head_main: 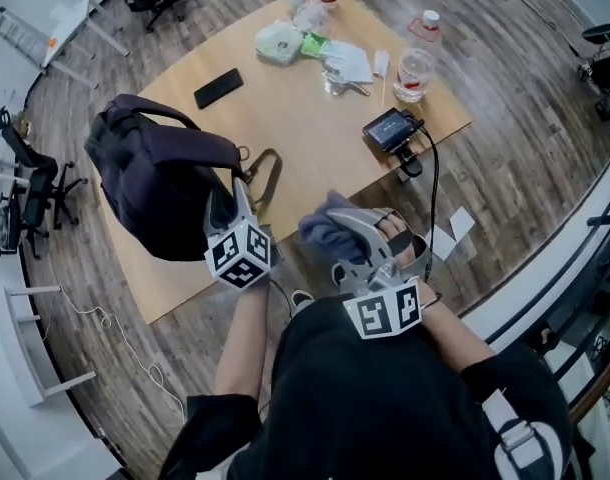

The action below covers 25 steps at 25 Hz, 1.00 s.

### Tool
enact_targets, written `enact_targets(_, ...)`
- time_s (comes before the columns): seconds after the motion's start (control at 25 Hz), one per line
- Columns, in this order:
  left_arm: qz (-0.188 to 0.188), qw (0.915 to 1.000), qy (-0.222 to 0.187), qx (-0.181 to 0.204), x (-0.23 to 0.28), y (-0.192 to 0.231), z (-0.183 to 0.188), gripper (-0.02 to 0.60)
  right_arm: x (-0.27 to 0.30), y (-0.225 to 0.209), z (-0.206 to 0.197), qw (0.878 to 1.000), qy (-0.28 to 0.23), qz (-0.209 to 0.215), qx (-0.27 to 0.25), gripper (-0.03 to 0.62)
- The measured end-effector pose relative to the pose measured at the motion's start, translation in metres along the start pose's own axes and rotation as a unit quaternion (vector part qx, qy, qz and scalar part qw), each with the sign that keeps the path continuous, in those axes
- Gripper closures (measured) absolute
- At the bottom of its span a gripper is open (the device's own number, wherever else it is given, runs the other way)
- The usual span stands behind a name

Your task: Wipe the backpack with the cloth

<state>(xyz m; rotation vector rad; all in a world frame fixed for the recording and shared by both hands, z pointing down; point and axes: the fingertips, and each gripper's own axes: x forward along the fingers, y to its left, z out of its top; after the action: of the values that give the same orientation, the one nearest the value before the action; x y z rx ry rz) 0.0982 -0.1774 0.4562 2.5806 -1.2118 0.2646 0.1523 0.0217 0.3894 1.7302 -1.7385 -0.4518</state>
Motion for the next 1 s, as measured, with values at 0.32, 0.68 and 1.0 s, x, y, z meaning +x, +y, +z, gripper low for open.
enact_targets(0.32,0.087,0.9962,0.001,-0.013,0.059,-0.003,0.029,0.29,-0.044,-0.031,-0.041,0.996,0.063,-0.053,0.021,0.528)
enact_targets(0.68,0.014,0.9981,-0.05,0.034,0.078,-0.017,0.051,0.534,-0.066,-0.032,-0.059,0.993,0.096,-0.066,0.025,0.528)
enact_targets(1.0,-0.037,0.9982,-0.045,0.012,0.005,-0.012,0.027,0.535,-0.032,-0.022,-0.037,0.999,0.043,-0.014,0.023,0.528)
